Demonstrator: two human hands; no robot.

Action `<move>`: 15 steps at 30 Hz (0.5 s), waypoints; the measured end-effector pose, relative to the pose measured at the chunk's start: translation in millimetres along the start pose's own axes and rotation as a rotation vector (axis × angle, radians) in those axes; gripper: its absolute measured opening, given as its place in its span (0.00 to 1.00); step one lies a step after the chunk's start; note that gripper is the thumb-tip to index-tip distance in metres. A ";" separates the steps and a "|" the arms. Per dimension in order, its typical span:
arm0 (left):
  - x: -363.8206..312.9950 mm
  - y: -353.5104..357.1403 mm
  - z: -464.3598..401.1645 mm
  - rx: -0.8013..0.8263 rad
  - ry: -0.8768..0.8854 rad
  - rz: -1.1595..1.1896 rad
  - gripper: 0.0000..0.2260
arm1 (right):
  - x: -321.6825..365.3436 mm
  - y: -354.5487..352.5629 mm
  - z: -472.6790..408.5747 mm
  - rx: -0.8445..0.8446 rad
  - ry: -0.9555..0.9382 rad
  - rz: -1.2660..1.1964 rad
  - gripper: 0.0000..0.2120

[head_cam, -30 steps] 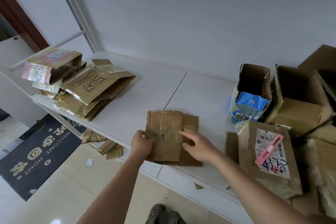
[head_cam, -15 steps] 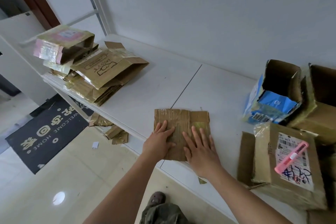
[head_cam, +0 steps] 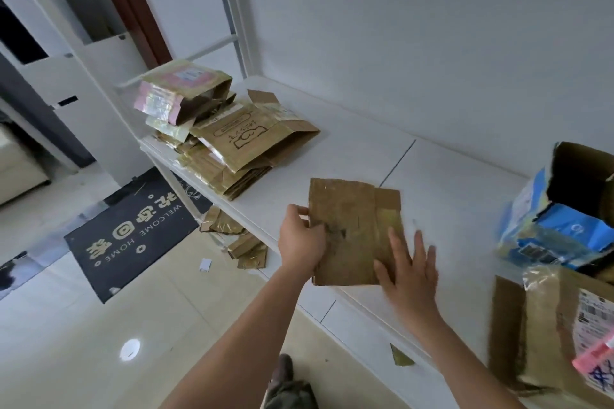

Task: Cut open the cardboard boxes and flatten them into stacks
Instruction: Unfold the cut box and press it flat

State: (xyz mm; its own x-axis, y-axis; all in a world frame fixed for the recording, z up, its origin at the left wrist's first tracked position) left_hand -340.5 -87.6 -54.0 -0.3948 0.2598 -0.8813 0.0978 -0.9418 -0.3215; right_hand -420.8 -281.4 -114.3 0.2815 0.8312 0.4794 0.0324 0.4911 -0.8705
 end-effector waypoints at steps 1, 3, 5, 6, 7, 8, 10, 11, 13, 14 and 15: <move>-6.7 -10.3 -4.6 -0.037 -0.010 0.082 0.10 | 16.4 -8.7 -4.3 -0.090 0.032 -0.136 0.33; -17.3 -29.7 -16.0 -0.075 -0.047 0.257 0.10 | 52.8 -23.2 -12.4 -0.190 0.074 -0.449 0.33; -26.8 -48.7 -32.0 -0.067 -0.049 0.337 0.10 | 85.2 -32.4 -26.4 -0.234 0.098 -0.664 0.34; -30.9 -59.4 -41.7 -0.058 -0.040 0.363 0.10 | 100.6 -37.7 -34.6 -0.271 0.091 -0.704 0.36; -35.0 -70.6 -53.3 -0.050 -0.029 0.382 0.11 | 115.1 -41.1 -43.8 -0.316 0.073 -0.711 0.35; -39.2 -83.1 -65.0 -0.046 -0.015 0.390 0.12 | 131.2 -43.0 -52.7 -0.359 0.051 -0.691 0.33; -51.1 -111.4 -90.6 -0.042 0.051 0.372 0.18 | 166.3 -41.4 -72.7 -0.422 0.004 -0.638 0.25; -59.7 -127.3 -103.5 -0.045 0.109 0.349 0.22 | 186.3 -38.9 -84.5 -0.440 -0.020 -0.614 0.22; -78.1 -162.4 -130.6 -0.072 0.232 0.259 0.28 | 231.7 -35.6 -109.2 -0.471 -0.079 -0.585 0.19; -86.9 -181.2 -146.0 -0.087 0.277 0.210 0.28 | 256.4 -34.8 -122.3 -0.488 -0.118 -0.576 0.18; -94.9 -199.2 -163.0 -0.092 0.301 0.171 0.25 | 281.2 -33.6 -136.5 -0.496 -0.152 -0.565 0.18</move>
State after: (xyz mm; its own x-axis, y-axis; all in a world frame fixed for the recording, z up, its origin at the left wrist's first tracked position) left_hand -173.7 110.0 37.2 -0.0802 0.1638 -0.9832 0.2268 -0.9575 -0.1780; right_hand -211.8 -99.8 34.6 -0.0392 0.5325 0.8455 0.5688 0.7076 -0.4193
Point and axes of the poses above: each hand's wrist, its own z-axis away from the middle knuckle, its own y-axis out of the palm, x = y × z, the point moved 6 cm from there along -z, towards the middle knuckle, and after that the axes turned 3 degrees about z, right-handed, at the moved point
